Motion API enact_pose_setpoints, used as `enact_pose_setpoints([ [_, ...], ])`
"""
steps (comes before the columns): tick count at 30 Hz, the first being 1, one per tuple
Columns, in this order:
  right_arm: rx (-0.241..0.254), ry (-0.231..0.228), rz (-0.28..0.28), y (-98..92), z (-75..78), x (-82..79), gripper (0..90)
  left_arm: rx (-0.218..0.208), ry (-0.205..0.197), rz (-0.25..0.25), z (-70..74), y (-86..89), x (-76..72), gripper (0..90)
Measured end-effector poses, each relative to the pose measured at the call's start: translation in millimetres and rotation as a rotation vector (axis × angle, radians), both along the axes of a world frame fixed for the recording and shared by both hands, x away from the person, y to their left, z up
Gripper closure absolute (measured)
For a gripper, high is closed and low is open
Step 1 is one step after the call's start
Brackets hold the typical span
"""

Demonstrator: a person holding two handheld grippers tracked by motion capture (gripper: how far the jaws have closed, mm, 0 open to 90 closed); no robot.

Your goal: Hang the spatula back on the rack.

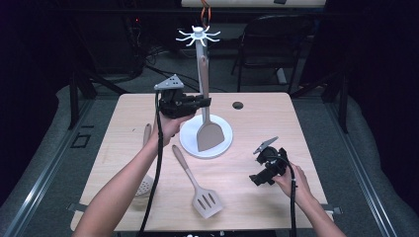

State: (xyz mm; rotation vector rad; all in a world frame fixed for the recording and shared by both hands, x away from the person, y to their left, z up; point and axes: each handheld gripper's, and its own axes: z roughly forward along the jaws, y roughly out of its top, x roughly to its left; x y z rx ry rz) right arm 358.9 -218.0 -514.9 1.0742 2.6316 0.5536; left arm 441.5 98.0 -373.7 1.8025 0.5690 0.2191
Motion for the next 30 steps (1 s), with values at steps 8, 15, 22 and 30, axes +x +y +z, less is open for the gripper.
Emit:
enact_pose_setpoints([
  [8, -0.011, -0.002, 0.016, 3.1, 0.5, -1.5, 0.0, 0.002, -0.014, -0.003, 7.9, -6.0, 3.8, 77.5],
  [15, -0.014, -0.004, 0.021, 4.3, -0.2, -1.9, 0.0, 0.014, -0.021, -0.006, 14.6, -9.4, 7.7, 77.5],
  [22, -0.032, 0.003, 0.027, 5.3, -0.2, -2.5, 0.0, 0.007, -0.020, -0.006, 18.6, -9.6, 11.6, 77.5],
  [30, -0.033, 0.006, 0.032, 6.0, -0.7, -2.9, 0.0, -0.007, -0.010, 0.000, 20.7, -7.3, 15.4, 77.5],
])
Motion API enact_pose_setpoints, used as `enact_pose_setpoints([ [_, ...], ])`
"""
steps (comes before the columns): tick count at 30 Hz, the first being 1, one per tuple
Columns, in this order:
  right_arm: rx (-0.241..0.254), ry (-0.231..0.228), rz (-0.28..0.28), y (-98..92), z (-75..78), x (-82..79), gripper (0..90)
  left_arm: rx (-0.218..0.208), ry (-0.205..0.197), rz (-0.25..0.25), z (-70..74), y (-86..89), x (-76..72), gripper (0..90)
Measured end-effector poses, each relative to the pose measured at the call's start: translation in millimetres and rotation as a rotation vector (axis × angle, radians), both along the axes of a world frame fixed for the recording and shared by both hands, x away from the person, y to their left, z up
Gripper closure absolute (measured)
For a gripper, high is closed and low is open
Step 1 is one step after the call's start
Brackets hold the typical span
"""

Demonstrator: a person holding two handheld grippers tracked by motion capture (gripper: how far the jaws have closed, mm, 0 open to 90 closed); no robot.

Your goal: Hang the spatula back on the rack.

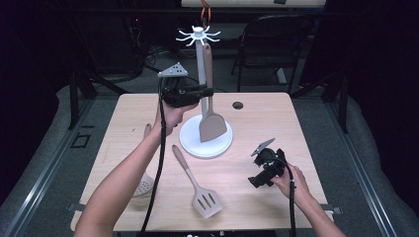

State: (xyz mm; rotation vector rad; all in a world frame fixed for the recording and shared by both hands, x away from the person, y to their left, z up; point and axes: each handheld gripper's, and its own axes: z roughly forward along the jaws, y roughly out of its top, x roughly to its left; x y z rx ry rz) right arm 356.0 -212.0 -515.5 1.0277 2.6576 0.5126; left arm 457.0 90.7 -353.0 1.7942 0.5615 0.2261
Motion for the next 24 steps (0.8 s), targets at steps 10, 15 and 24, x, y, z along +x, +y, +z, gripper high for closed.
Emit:
enact_pose_setpoints([
  [10, -0.003, 0.004, 0.013, 2.5, -1.2, -0.9, 0.0, -0.011, 0.017, 0.011, -2.9, 1.5, 6.9, 77.4],
  [15, -0.004, 0.002, 0.012, 2.0, -1.2, -0.8, 0.0, 0.000, 0.016, 0.024, -3.6, 2.0, 9.9, 77.4],
  [24, -0.005, 0.005, 0.015, 2.4, -1.4, -0.9, 0.0, 0.018, -0.007, 0.060, -5.6, 2.3, 14.3, 77.2],
])
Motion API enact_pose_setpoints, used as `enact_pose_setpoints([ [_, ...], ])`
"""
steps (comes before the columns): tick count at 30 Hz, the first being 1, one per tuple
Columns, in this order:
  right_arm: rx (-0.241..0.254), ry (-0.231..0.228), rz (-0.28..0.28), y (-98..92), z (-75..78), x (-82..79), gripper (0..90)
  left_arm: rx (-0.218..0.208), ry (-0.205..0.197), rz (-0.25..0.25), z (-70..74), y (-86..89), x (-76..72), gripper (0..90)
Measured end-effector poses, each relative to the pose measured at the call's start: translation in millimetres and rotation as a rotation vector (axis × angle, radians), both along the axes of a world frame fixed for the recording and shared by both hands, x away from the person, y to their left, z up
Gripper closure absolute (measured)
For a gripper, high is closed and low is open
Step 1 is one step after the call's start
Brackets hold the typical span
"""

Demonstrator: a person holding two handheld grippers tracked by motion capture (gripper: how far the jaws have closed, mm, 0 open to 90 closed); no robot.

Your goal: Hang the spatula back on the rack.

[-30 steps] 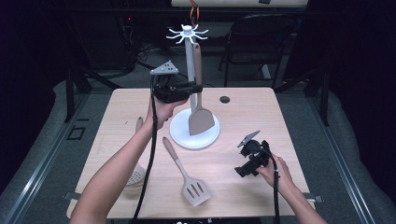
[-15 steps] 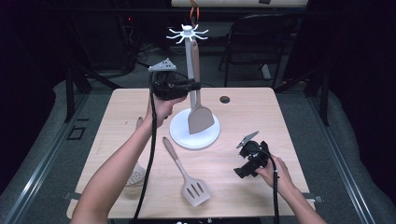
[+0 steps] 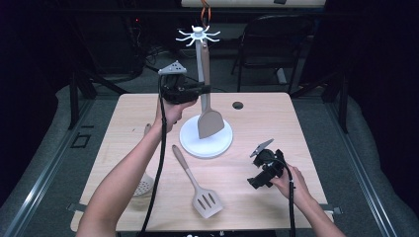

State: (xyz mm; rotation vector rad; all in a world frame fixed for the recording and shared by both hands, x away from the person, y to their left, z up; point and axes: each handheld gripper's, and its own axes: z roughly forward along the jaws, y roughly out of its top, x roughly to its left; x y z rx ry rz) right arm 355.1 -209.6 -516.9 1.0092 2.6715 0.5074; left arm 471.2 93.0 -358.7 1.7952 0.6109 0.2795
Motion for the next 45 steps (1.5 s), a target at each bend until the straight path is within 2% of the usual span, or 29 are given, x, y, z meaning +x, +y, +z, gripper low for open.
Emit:
enact_pose_setpoints([
  [6, -0.001, 0.002, 0.000, 0.1, -0.1, 0.0, 0.0, 0.015, -0.015, 0.029, 0.0, 0.5, 0.3, 76.5],
  [14, -0.005, 0.005, 0.002, 0.4, -0.9, 0.2, 0.0, -0.004, -0.033, 0.070, 5.0, 8.5, -2.8, 69.7],
  [16, 0.005, 0.007, 0.004, 1.1, -1.6, 0.1, 0.0, -0.008, -0.029, 0.072, 6.5, 11.2, -3.7, 65.8],
  [18, -0.010, 0.010, 0.010, 1.7, -1.3, 0.6, 0.0, 0.003, -0.029, 0.072, 8.8, 14.6, -5.2, 60.5],
  [21, 0.004, 0.013, 0.008, 3.0, -2.4, 0.6, 0.0, 0.023, -0.028, 0.079, 12.1, 18.4, -6.5, 50.9],
  [22, -0.005, 0.009, 0.012, 3.2, -1.8, 0.6, 0.0, 0.035, -0.022, 0.087, 13.4, 19.2, -6.7, 47.1],
  [24, 0.007, -0.009, 0.024, 3.6, -0.6, -0.7, 0.0, 0.043, -0.008, 0.094, 15.7, 20.4, -7.2, 41.7],
  [28, 0.016, -0.041, 0.033, 6.1, 6.6, -4.3, 0.0, 0.077, -0.008, 0.102, 23.8, 25.9, -9.3, 35.3],
  [31, 0.011, -0.038, 0.036, 5.9, 6.2, -3.3, 0.0, 0.081, 0.000, 0.107, 29.4, 30.6, -8.2, 31.2],
  [32, 0.025, -0.038, 0.028, 5.7, 4.8, -3.2, 0.0, 0.085, 0.001, 0.110, 30.5, 31.5, -8.2, 29.8],
  [34, 0.010, -0.030, 0.028, 4.7, 6.1, -2.4, 0.0, 0.087, 0.014, 0.105, 33.9, 34.0, -7.4, 27.1],
  [35, 0.028, -0.030, 0.029, 4.1, 5.2, -1.9, 0.0, 0.096, 0.018, 0.109, 35.7, 34.7, -7.3, 25.4],
  [42, 0.011, -0.037, 0.036, 4.9, 5.9, -0.3, 0.1, 0.116, 0.011, 0.131, 47.1, 41.3, -4.2, 24.4],
  [45, -0.005, -0.035, 0.041, 6.2, 6.7, -0.7, 0.3, 0.117, 0.001, 0.143, 53.1, 43.7, -3.4, 27.7],
])
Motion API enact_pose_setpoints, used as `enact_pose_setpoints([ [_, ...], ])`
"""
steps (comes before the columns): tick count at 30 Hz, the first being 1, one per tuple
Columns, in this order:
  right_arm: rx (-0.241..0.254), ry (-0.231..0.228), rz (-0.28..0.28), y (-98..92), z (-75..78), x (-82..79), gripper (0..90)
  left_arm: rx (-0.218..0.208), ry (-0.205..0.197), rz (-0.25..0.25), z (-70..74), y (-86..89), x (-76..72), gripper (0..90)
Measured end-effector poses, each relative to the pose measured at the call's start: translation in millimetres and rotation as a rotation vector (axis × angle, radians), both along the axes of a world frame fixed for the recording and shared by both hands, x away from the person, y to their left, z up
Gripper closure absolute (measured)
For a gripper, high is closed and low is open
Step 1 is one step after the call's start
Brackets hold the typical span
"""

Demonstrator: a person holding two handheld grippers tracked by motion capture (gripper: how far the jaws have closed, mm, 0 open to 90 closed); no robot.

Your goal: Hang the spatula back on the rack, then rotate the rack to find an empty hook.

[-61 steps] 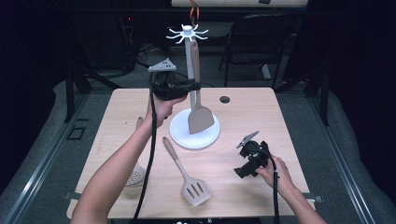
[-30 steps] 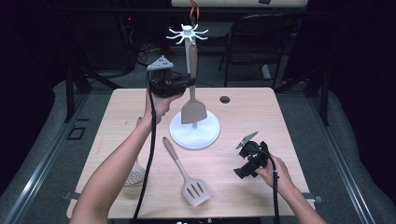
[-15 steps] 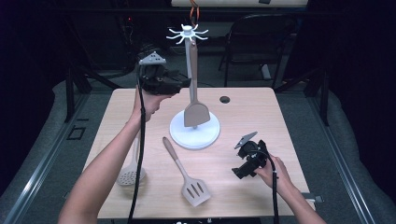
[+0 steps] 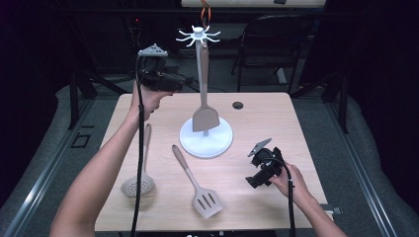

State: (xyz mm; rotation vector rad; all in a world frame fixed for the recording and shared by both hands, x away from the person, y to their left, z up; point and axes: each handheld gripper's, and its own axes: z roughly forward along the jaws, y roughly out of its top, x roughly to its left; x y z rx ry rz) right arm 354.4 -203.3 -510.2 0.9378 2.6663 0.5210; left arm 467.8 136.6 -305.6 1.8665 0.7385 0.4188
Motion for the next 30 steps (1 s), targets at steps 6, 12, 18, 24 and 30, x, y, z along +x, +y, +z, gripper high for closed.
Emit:
enact_pose_setpoints([
  [6, -0.005, 0.000, -0.005, -1.0, -1.4, 0.7, 1.4, 0.013, -0.050, 0.008, 10.9, 2.3, -3.7, 45.8],
  [12, -0.014, -0.001, 0.007, 0.7, -1.9, 0.5, 2.1, 0.006, -0.079, 0.026, 20.3, 3.4, -3.6, 67.1],
  [18, -0.023, 0.005, 0.010, 0.7, -3.4, 0.2, 2.4, 0.013, -0.133, 0.078, 36.7, 2.1, -4.8, 88.1],
  [24, -0.010, -0.008, -0.002, 0.9, -6.1, -0.1, 3.2, -0.001, -0.152, 0.082, 53.7, -0.9, -0.2, 89.1],
  [30, -0.042, 0.002, 0.011, 0.9, -2.8, 0.4, 3.7, 0.010, -0.165, 0.093, 62.3, -6.8, 3.7, 89.2],
])
